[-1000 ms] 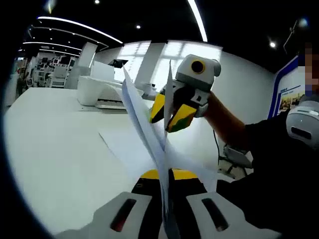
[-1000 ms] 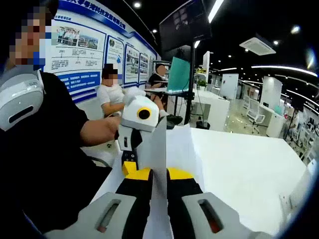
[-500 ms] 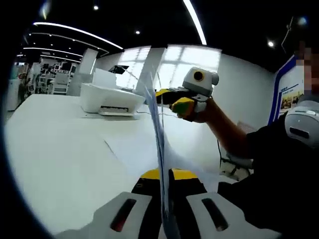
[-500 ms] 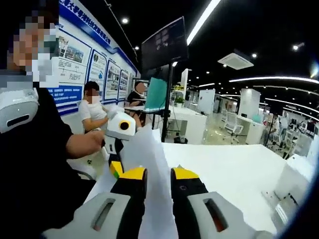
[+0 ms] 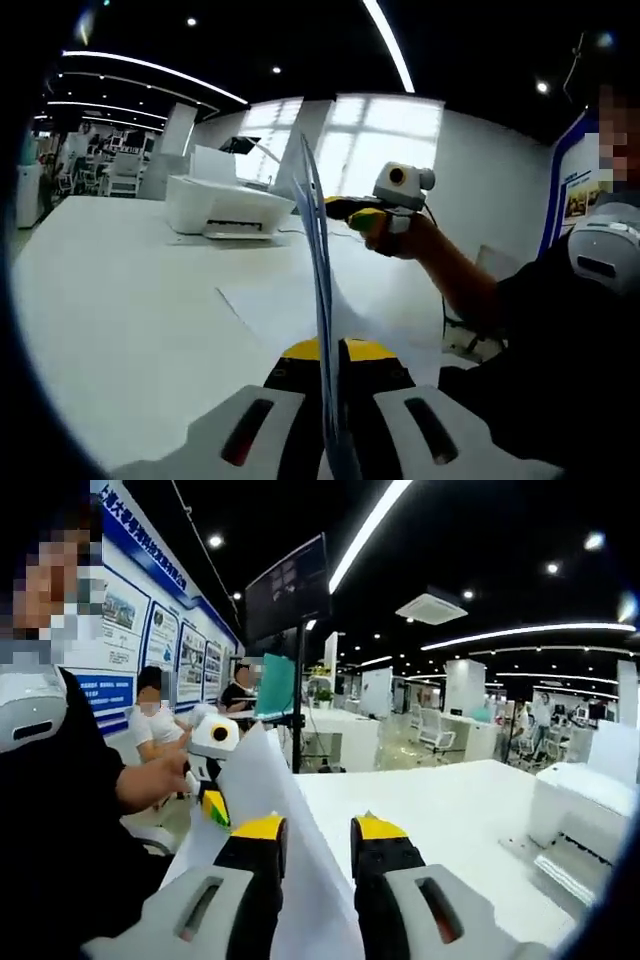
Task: Organize the stack of printing papers by aligning and flattening the scattered papers on the table
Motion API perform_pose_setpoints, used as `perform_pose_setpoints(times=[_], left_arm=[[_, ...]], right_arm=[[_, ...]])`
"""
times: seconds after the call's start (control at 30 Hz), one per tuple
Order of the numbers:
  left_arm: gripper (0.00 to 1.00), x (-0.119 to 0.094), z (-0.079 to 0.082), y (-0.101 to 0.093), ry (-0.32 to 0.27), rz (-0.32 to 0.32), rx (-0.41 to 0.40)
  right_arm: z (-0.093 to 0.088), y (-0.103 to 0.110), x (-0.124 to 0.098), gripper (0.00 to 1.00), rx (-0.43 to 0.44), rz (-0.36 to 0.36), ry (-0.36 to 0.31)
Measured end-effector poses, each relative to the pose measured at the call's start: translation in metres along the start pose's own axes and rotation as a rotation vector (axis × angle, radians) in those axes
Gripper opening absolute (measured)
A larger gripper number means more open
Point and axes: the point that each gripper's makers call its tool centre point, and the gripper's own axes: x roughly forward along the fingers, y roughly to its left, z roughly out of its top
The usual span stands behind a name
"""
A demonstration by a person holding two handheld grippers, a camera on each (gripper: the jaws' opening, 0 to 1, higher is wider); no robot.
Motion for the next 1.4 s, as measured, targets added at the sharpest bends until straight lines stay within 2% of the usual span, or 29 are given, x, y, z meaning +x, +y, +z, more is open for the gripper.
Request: perform_pose_setpoints(times=[0.33, 0.67, 0.9, 1.17, 1.4], left_arm=[[0.07, -0.008, 0.01, 0.004, -0.041, 0.023, 0.028], [0.07, -0.014, 0.02, 0.009, -0.094, 0.054, 0.052], [0.07, -0.017, 0.018, 0.019, -0.107, 0.076, 0.037], [0.07, -0.025, 0.015, 0.03, -0.108, 0.129, 0.039], [0.07, -0.029, 0.014, 0.036, -0.105, 0.159, 0.047]], right_arm=[[-0.008, -0.013, -0.022, 0.24, 0.043, -0.067, -0.045], [-0.028, -0.031, -0.045, 0.24, 0.087, -0.156, -0.056], [-0.035, -0.033, -0.05, 0.24, 0.109, -0.179, -0.064], [-0.037, -0.037, -0.06, 0.24, 0.127, -0.214, -0.084], [-0.046, -0.042, -0.065, 0.27, 0.107, -0.26, -0.051]])
